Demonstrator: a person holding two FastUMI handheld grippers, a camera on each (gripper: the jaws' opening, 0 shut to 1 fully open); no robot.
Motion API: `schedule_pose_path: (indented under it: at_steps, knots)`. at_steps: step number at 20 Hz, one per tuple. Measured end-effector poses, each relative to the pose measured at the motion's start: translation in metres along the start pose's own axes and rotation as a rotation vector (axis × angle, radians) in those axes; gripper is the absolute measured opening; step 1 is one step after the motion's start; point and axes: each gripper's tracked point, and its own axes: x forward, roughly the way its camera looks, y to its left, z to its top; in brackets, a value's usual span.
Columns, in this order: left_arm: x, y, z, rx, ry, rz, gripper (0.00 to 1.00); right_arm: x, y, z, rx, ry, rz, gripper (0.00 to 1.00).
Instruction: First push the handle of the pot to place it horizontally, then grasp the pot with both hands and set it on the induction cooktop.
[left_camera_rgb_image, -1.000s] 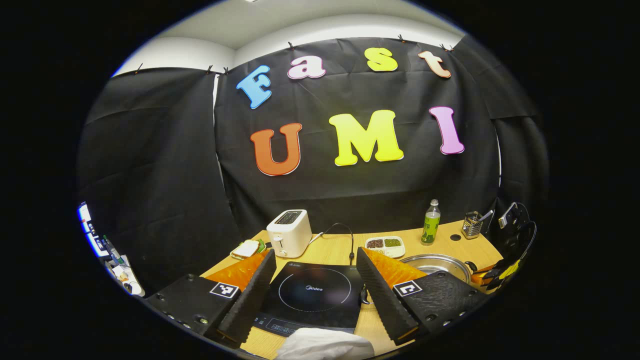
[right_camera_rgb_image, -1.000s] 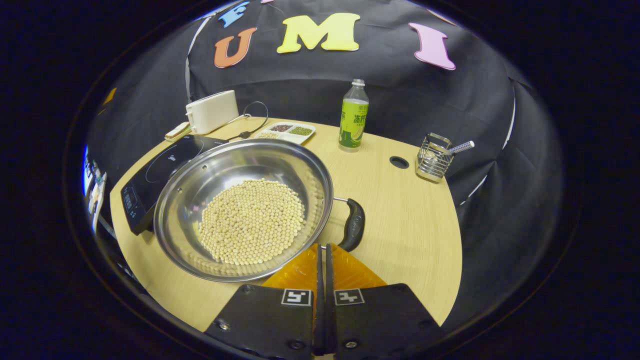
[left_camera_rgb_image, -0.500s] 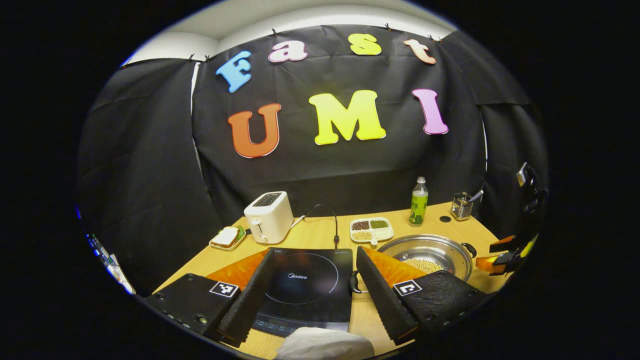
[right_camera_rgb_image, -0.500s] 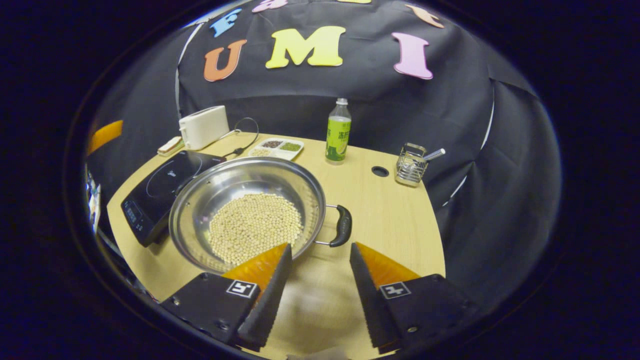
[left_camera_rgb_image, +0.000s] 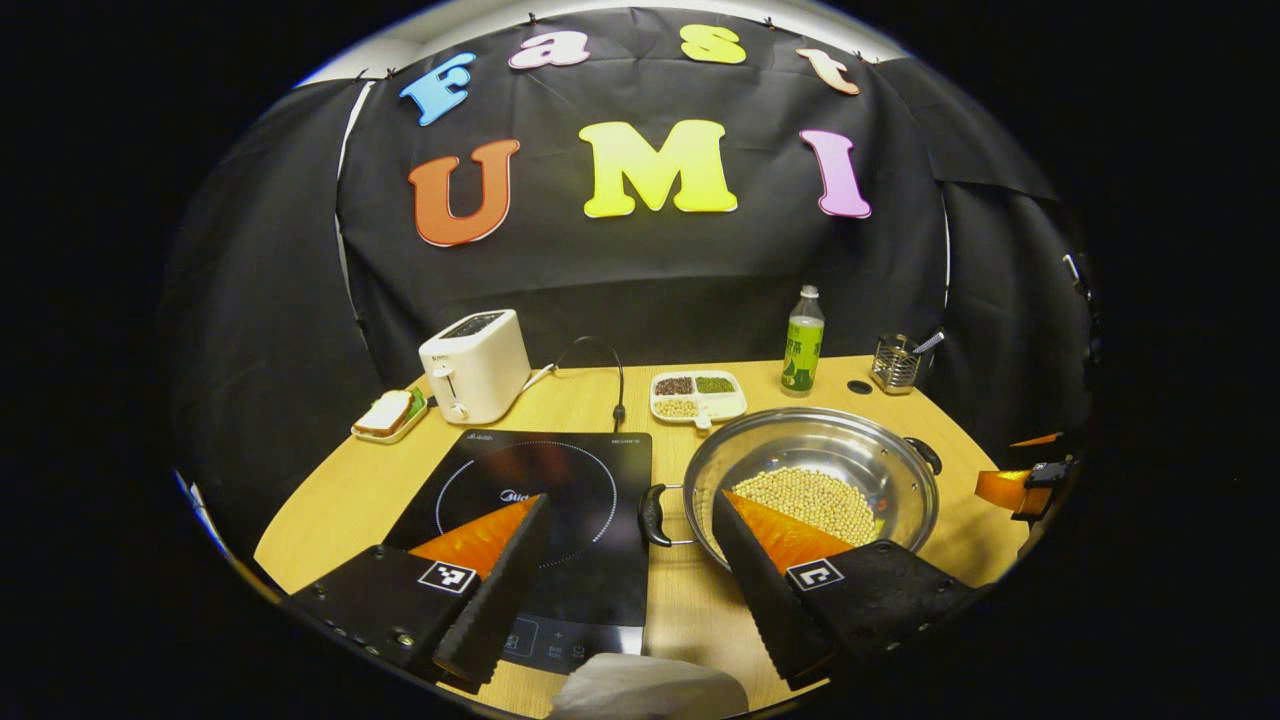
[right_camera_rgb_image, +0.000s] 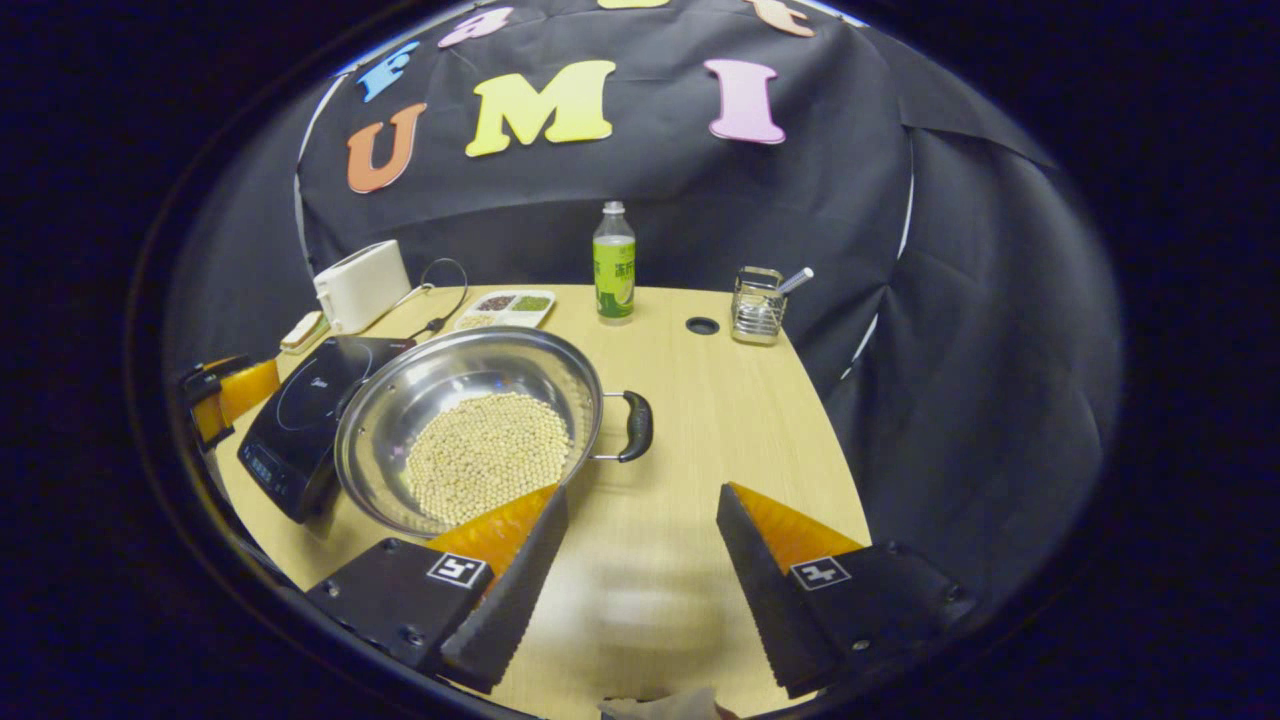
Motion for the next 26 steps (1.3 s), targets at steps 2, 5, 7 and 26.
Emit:
schedule_pose_path:
  at_steps: [2, 5, 7, 26]
  knots:
    - [0.007, -0.007, -0.007, 0.001, 0.017, -0.011, 0.96, 0.004, -0.002, -0.001, 0.012, 0.005, -0.006, 0.96]
    - [0.021, -0.016, -0.017, 0.005, 0.049, -0.022, 0.97, 0.013, 0.000, 0.001, 0.007, 0.016, 0.011, 0.96]
    - [0.031, -0.017, -0.021, 0.014, 0.065, -0.011, 0.96, 0.024, 0.005, 0.004, 0.002, 0.028, 0.027, 0.96]
    - [0.104, -0.027, -0.057, 0.013, 0.219, 0.034, 0.97, 0.122, 0.018, 0.029, -0.098, 0.114, 0.077, 0.96]
